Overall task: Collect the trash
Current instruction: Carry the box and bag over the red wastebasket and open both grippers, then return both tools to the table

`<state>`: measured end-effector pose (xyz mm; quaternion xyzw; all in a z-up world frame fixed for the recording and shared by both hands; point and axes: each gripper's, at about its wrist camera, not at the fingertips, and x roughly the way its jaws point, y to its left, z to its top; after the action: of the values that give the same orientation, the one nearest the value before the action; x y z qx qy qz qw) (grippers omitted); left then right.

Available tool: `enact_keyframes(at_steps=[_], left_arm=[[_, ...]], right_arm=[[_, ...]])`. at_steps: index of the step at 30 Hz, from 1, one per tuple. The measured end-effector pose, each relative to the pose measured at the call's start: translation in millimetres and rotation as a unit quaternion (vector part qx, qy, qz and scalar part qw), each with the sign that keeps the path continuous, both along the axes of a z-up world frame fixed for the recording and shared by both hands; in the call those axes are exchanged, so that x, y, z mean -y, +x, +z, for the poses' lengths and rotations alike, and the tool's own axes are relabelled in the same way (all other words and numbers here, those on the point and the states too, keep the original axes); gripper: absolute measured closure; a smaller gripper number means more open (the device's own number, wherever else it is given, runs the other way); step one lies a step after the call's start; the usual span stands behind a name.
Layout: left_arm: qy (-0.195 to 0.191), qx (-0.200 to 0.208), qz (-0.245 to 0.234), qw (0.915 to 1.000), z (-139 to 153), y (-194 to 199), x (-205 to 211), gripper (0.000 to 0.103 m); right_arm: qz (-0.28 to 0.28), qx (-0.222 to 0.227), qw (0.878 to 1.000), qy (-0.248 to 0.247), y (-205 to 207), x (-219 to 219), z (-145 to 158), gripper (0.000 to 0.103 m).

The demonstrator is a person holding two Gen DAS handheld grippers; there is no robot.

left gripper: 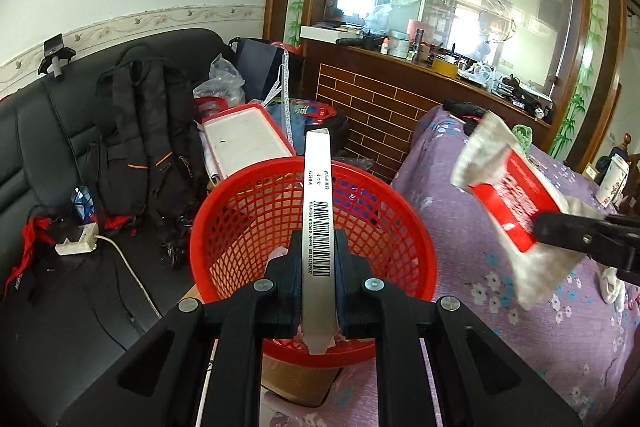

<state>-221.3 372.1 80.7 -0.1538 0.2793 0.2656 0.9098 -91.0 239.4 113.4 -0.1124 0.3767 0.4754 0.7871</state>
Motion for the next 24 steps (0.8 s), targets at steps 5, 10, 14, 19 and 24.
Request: enact_keyframes(at_steps=[5, 10, 14, 19, 24], left_arm=[[-0.001, 0.000, 0.004, 1.0000, 0.9, -0.8, -5.5, 0.091], [-0.004, 0.005, 0.008, 0.9999, 1.8, -0.4, -10.6, 0.090], [-0.005, 0.013, 0.012, 0.9998, 3.3, -4.8, -9.5, 0.057], [0.022, 0.016, 0.014, 0.9995, 8.1, -5.7, 4.0, 0.045], [0.033, 0.015, -0.012, 0.9993, 11.6, 2.1, 31.1, 0.039]], right_arm=[[0.009, -0.001, 1.000, -0.002, 0.7, -24.9, -3.8, 0.089], [0.010, -0.027, 1.000, 0.009, 11.8, -49.6, -11.8, 0.079], [0.005, -0.029, 0.999, 0.019, 13.6, -40.8, -9.8, 0.074], [-0.015, -0.008, 0.999, 0.027, 10.5, -8.2, -0.6, 0.066], [-0.055, 0.007, 0.998, 0.027, 12.4, 45.1, -0.2, 0.055]])
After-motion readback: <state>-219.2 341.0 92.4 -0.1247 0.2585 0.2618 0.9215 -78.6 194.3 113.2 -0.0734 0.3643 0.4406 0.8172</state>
